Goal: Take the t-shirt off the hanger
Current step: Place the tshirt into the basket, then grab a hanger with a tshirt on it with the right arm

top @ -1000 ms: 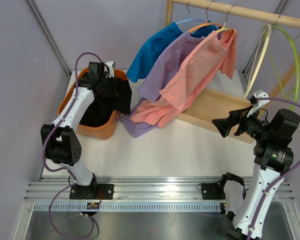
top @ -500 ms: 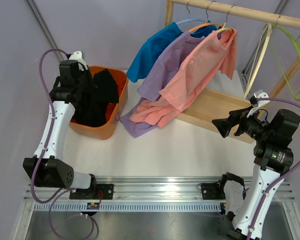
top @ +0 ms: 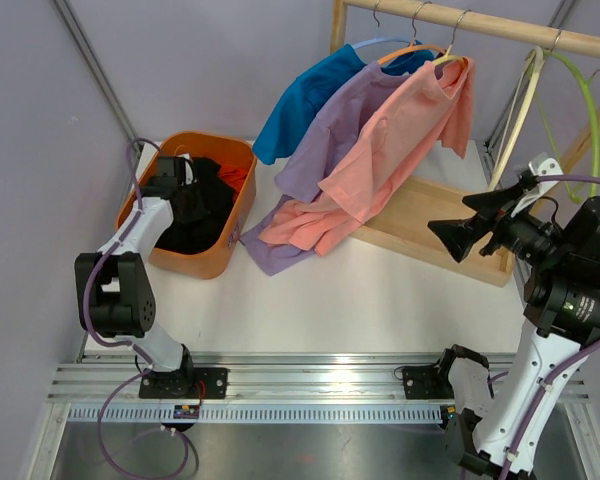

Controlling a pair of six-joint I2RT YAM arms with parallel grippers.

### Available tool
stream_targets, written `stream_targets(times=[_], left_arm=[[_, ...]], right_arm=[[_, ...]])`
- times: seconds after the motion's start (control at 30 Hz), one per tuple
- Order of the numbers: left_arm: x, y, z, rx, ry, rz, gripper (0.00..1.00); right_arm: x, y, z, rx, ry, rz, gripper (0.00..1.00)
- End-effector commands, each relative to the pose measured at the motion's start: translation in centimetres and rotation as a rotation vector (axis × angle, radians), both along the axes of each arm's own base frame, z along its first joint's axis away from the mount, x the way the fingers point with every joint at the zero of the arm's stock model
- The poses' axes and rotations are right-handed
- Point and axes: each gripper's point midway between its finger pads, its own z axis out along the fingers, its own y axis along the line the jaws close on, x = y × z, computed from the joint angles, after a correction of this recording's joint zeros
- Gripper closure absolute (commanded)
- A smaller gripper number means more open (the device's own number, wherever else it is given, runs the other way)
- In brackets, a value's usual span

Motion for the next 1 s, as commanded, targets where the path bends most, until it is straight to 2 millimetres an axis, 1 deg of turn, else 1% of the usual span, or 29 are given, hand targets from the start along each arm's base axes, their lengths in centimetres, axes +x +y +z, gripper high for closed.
stream_targets(times=[0.0, 0.03, 0.07, 0.1, 0.13, 0.17, 0.2, 0.23, 0.3, 0.33, 0.4, 0.43, 0.47, 0.5, 0.53, 0.57, 0.6, 0.63, 0.67, 0.7, 0.73, 0.77, 0.8, 0.83, 0.9, 0.97], left_arm=[[0.9, -2.4, 2.8, -0.113, -0.112, -0.076, 0.76], [0.6, -3.0, 3.1, -0.142, -0.117, -0.099, 0.62], [0.5, -3.2, 3.7, -0.157, -0.131, -0.103, 0.49], [0.1, -3.4, 5.8, -0.167, -0.185, -0.114, 0.29], [-0.1, -3.9, 6.9, -0.185, -0.216, -0.139, 0.22], [-0.5, -4.0, 8.2, -0.184, -0.253, -0.156, 0.17], [-1.2, -4.1, 10.5, -0.182, -0.313, -0.165, 0.08], [-1.6, -4.0, 11.8, -0.176, -0.349, -0.165, 0.01], [-2.4, -3.9, 13.6, -0.164, -0.4, -0.166, 0.01], [-3.2, -3.9, 15.1, -0.161, -0.444, -0.174, 0.01], [-4.1, -4.0, 15.7, -0.166, -0.464, -0.18, 0.01], [-4.5, -4.1, 15.8, -0.17, -0.471, -0.183, 0.01], [-5.2, -4.1, 16.5, -0.172, -0.493, -0.183, 0.01], [-5.7, -4.2, 16.2, -0.177, -0.491, -0.184, 0.01], [-6.1, -4.2, 16.3, -0.179, -0.497, -0.182, 0.01], [-6.8, -4.3, 17.0, -0.182, -0.526, -0.181, 0.01], [-7.2, -4.2, 16.6, -0.183, -0.525, -0.178, 0.01], [-7.6, -4.2, 16.8, -0.183, -0.535, -0.176, 0.01], [-7.9, -4.2, 17.0, -0.185, -0.543, -0.172, 0.01], [-8.6, -4.2, 17.2, -0.186, -0.558, -0.172, 0.01], [-8.9, -4.2, 17.3, -0.189, -0.562, -0.172, 0.01], [-9.2, -4.2, 17.2, -0.195, -0.563, -0.164, 0.01], [-9.6, -4.3, 17.6, -0.199, -0.577, -0.166, 0.01], [-9.9, -4.3, 17.2, -0.205, -0.573, -0.166, 0.01], [-10.3, -4.4, 17.4, -0.216, -0.585, -0.163, 0.01], [-10.5, -4.4, 17.0, -0.22, -0.578, -0.155, 0.01]], right_arm=[[-0.6, 1.6, 3.6, 0.049, -0.055, 0.124, 0.01], [-0.3, 1.7, 4.1, 0.108, -0.014, 0.14, 0.0], [-0.6, 2.2, 5.1, 0.134, -0.012, 0.18, 0.01], [-0.3, 2.2, 6.2, 0.131, -0.048, 0.202, 0.0], [0.1, 2.3, 6.8, 0.206, 0.009, 0.208, 0.01], [0.1, 2.3, 7.6, 0.222, 0.008, 0.226, 0.0], [0.4, 2.3, 9.0, 0.251, 0.0, 0.233, 0.01], [1.7, 1.8, 9.3, 0.283, 0.025, 0.226, 0.01], [2.9, 1.3, 11.2, 0.332, 0.03, 0.198, 0.04], [4.4, 0.6, 12.0, 0.353, 0.037, 0.176, 0.05], [6.4, 0.0, 12.8, 0.396, 0.045, 0.127, 0.08], [8.3, -0.5, 12.6, 0.422, 0.073, 0.104, 0.09], [9.2, -0.9, 14.1, 0.427, 0.03, 0.042, 0.1], [9.9, -0.2, 13.7, 0.436, 0.066, 0.038, 0.1], [11.9, -0.4, 13.1, 0.459, 0.103, 0.017, 0.11], [12.7, -0.7, 13.9, 0.478, 0.086, -0.025, 0.11], [13.4, 0.0, 14.2, 0.515, 0.101, -0.014, 0.11], [14.8, 0.0, 14.0, 0.543, 0.119, -0.03, 0.1], [15.9, -0.5, 14.4, 0.578, 0.103, -0.086, 0.1], [16.7, -0.6, 14.4, 0.613, 0.119, -0.12, 0.1], [18.4, -1.3, 14.9, 0.653, 0.105, -0.219, 0.1], [19.1, -1.9, 14.2, 0.688, 0.149, -0.292, 0.11], [19.7, -2.3, 14.1, 0.728, 0.168, -0.339, 0.1], [20.5, -2.7, 14.2, 0.75, 0.164, -0.379, 0.1], [21.0, -2.6, 14.4, 0.801, 0.181, -0.383, 0.11], [21.9, -2.2, 13.9, 0.82, 0.209, -0.392, 0.15]])
